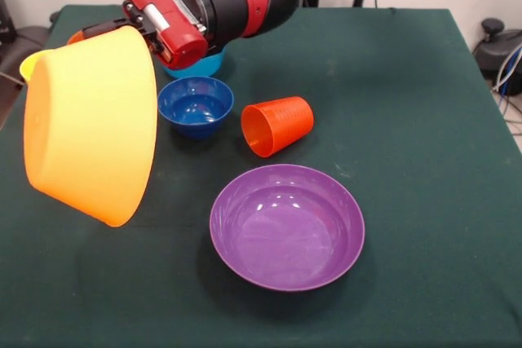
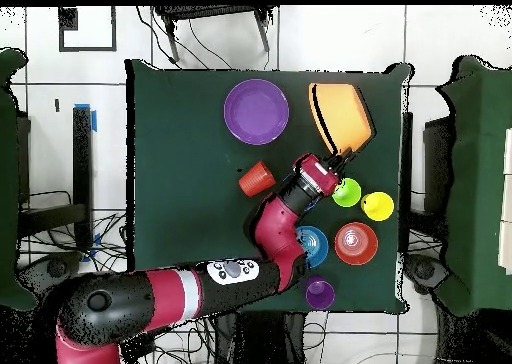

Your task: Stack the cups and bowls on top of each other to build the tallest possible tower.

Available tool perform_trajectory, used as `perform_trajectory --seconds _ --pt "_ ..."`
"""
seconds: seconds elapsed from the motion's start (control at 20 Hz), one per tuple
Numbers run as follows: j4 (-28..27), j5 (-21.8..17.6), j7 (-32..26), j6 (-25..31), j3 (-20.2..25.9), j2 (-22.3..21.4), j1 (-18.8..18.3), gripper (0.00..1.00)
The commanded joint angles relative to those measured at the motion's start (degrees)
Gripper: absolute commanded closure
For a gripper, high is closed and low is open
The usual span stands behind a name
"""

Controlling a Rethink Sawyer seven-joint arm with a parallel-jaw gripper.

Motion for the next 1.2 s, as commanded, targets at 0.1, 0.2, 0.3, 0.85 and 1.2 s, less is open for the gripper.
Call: perform_trajectory --seconds 0.1,0.2,0.3,0.85,1.2 --pt "-1.2 6.0 -2.9 4.2 12.2 2.9 1.7 1.0" --pt "-1.7 7.3 -3.0 3.3 12.8 3.8 1.6 1.0" --pt "-2.4 7.7 -2.5 3.2 13.1 4.4 1.3 1.0" --pt "-4.4 12.6 -3.7 3.0 15.8 5.9 0.6 1.0" --pt "-4.7 12.8 -4.9 3.1 15.3 6.4 0.8 1.0"
